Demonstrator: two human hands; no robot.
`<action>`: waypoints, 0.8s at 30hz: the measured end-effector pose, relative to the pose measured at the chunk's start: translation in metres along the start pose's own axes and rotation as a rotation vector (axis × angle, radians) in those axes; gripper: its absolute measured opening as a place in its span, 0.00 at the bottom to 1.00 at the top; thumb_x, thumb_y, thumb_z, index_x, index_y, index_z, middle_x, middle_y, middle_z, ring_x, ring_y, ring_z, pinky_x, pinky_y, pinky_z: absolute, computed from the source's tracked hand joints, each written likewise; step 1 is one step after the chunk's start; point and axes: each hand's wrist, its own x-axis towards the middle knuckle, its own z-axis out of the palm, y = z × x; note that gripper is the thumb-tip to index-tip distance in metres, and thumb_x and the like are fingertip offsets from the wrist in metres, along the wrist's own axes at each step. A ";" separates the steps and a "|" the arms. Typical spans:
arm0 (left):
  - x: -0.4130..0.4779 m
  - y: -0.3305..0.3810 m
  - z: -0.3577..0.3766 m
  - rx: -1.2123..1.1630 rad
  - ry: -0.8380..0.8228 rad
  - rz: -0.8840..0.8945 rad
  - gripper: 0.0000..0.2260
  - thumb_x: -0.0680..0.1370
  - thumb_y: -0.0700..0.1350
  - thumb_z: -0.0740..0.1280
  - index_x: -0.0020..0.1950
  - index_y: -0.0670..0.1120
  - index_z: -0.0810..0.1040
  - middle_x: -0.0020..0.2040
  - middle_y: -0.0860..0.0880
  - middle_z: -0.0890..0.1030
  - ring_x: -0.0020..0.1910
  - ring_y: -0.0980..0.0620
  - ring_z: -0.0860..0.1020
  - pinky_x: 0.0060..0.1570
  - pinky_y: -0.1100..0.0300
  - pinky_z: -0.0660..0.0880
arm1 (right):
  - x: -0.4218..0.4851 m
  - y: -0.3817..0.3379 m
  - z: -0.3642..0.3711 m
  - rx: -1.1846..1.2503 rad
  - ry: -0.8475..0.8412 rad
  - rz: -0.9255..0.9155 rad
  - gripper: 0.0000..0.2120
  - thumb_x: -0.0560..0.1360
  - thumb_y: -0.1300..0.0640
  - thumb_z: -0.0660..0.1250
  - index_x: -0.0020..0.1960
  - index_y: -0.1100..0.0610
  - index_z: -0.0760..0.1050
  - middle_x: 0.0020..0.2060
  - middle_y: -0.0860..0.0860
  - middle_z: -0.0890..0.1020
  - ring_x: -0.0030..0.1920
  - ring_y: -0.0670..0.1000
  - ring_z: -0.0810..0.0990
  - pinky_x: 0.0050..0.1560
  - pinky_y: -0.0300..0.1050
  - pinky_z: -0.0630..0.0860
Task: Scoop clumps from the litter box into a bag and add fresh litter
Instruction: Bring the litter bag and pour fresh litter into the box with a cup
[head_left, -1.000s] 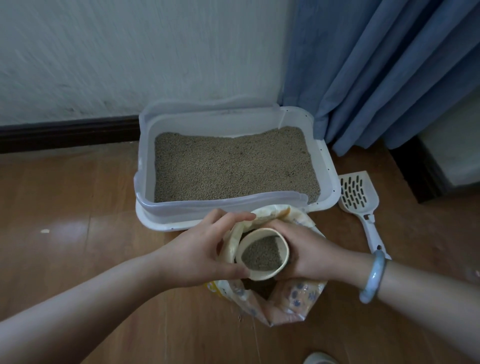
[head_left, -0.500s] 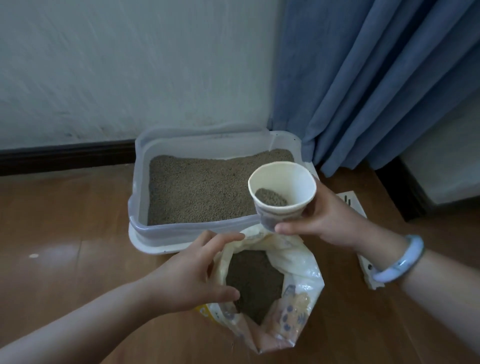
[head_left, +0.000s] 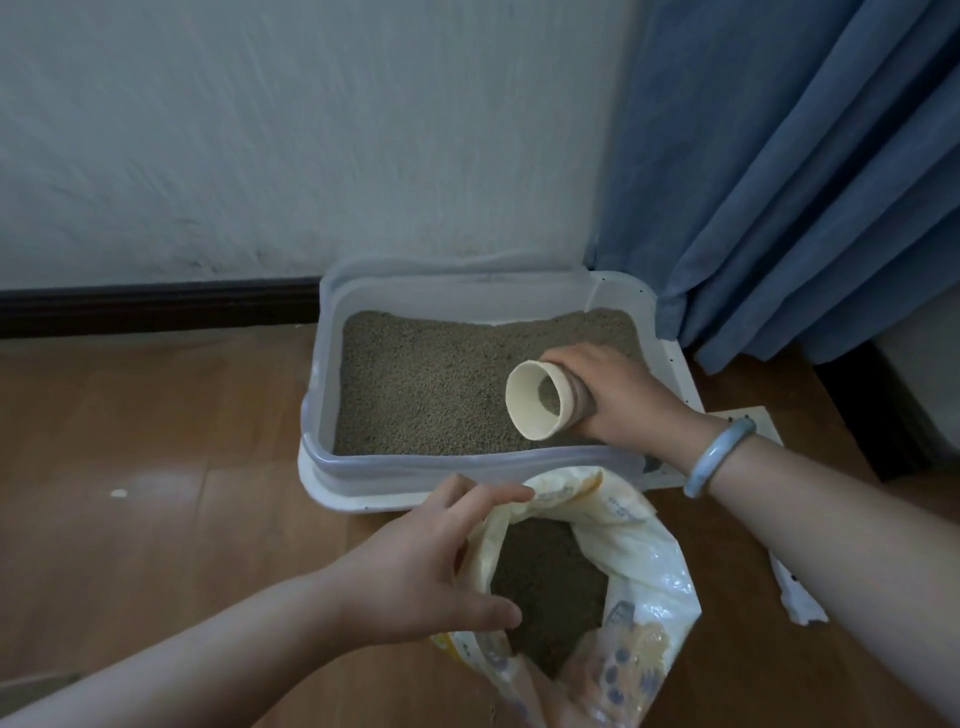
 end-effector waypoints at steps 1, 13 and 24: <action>0.000 -0.001 0.000 -0.005 0.001 0.002 0.36 0.66 0.56 0.76 0.67 0.69 0.58 0.53 0.63 0.64 0.46 0.61 0.72 0.52 0.63 0.72 | 0.001 0.002 0.001 -0.078 -0.017 -0.002 0.33 0.65 0.57 0.74 0.67 0.46 0.65 0.63 0.48 0.72 0.64 0.54 0.68 0.63 0.57 0.66; 0.000 -0.004 0.001 -0.032 0.011 0.028 0.36 0.65 0.56 0.75 0.64 0.71 0.57 0.52 0.64 0.64 0.46 0.60 0.73 0.51 0.61 0.73 | 0.002 0.002 -0.001 -0.410 0.004 -0.151 0.37 0.66 0.66 0.66 0.71 0.44 0.63 0.64 0.46 0.70 0.65 0.53 0.64 0.57 0.48 0.57; 0.000 -0.004 0.001 -0.049 -0.006 0.025 0.37 0.65 0.55 0.76 0.67 0.67 0.60 0.53 0.63 0.64 0.44 0.60 0.72 0.51 0.62 0.73 | -0.033 0.035 -0.032 -0.653 0.074 0.012 0.32 0.66 0.69 0.66 0.67 0.49 0.70 0.62 0.54 0.74 0.62 0.59 0.68 0.53 0.54 0.62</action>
